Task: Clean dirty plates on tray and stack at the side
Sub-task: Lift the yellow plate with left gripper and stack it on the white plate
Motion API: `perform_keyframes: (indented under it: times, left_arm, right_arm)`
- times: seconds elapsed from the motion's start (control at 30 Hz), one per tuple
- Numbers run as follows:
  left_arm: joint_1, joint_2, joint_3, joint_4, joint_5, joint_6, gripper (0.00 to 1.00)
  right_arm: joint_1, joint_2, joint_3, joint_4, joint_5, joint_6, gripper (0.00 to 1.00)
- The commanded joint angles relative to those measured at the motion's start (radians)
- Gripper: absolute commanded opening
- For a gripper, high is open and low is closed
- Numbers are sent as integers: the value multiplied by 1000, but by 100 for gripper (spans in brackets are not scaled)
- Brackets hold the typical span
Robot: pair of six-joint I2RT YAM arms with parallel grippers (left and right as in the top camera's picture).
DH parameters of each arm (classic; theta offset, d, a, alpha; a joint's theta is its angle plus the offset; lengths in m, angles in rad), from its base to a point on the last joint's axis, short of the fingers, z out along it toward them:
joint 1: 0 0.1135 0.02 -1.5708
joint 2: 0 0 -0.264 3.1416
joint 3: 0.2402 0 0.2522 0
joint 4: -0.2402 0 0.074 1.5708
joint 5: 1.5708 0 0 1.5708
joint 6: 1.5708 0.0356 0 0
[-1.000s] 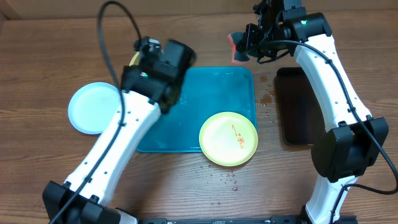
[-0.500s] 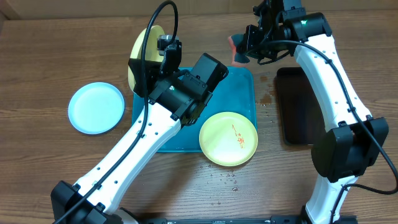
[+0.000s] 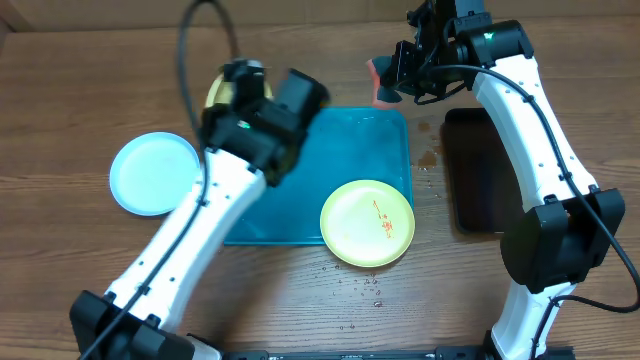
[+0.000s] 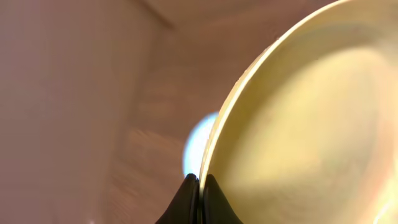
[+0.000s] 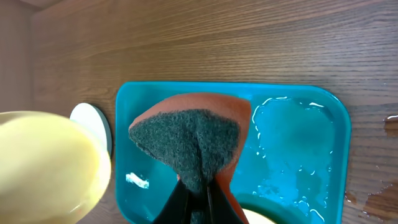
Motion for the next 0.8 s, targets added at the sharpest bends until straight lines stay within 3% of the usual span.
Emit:
perform_keyframes:
  times: [0.0, 0.17, 0.23, 0.5, 0.77]
  left_arm:
    - [183, -14, 20, -16, 392, -36, 4]
    - [449, -14, -13, 2, 697, 34, 4]
    - [616, -14, -79, 51, 819, 64, 4]
    - [932, -14, -310, 308, 966, 51, 4]
    - [1052, -13, -478, 524, 977, 48, 4]
  right_arm:
    - [1, -5, 7, 2, 0, -7, 4]
    - [1, -5, 7, -1, 0, -7, 4]
    - [2, -5, 7, -1, 0, -8, 4]
    - [2, -5, 7, -13, 0, -11, 4]
    - [2, -5, 7, -19, -1, -10, 4]
